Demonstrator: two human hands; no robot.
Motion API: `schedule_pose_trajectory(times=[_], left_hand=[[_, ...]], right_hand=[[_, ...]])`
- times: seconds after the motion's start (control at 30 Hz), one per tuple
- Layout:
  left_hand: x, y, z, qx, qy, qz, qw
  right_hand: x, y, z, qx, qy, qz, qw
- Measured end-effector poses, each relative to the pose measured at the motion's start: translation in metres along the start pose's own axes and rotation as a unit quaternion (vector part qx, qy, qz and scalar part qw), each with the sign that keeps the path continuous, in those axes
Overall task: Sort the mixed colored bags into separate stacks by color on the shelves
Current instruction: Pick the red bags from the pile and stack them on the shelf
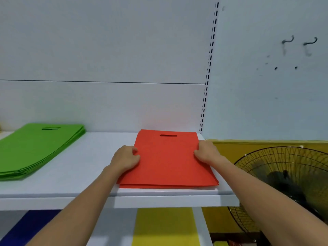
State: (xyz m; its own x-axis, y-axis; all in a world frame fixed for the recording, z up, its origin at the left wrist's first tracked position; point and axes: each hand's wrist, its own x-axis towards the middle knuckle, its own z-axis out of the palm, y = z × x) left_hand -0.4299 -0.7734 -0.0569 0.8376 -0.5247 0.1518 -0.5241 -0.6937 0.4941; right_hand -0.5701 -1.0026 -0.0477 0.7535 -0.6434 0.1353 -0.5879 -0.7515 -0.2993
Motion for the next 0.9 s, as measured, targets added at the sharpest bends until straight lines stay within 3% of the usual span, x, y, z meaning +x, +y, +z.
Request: schedule_pose_trajectory(times=[0.2, 0.33, 0.53, 0.73, 0.9], left_hand=[[-0.002, -0.015, -0.016, -0.058, 0.017, 0.003, 0.998], [-0.007, -0.062, -0.061, -0.039, 0.069, -0.015, 0.997], [-0.06, -0.188, -0.179, 0.024, 0.169, -0.094, 0.981], [-0.154, -0.306, -0.285, 0.087, 0.23, -0.166, 0.955], [-0.209, -0.379, -0.339, 0.129, 0.257, -0.211, 0.934]], right_hand=[[0.001, -0.016, -0.009, -0.084, 0.045, 0.014, 0.995], [0.013, -0.074, -0.014, -0.057, 0.089, -0.05, 0.993], [0.007, -0.269, 0.013, 0.023, 0.08, -0.192, 0.978], [-0.063, -0.489, 0.062, 0.102, 0.042, -0.365, 0.924], [-0.126, -0.614, 0.104, 0.157, 0.006, -0.451, 0.879]])
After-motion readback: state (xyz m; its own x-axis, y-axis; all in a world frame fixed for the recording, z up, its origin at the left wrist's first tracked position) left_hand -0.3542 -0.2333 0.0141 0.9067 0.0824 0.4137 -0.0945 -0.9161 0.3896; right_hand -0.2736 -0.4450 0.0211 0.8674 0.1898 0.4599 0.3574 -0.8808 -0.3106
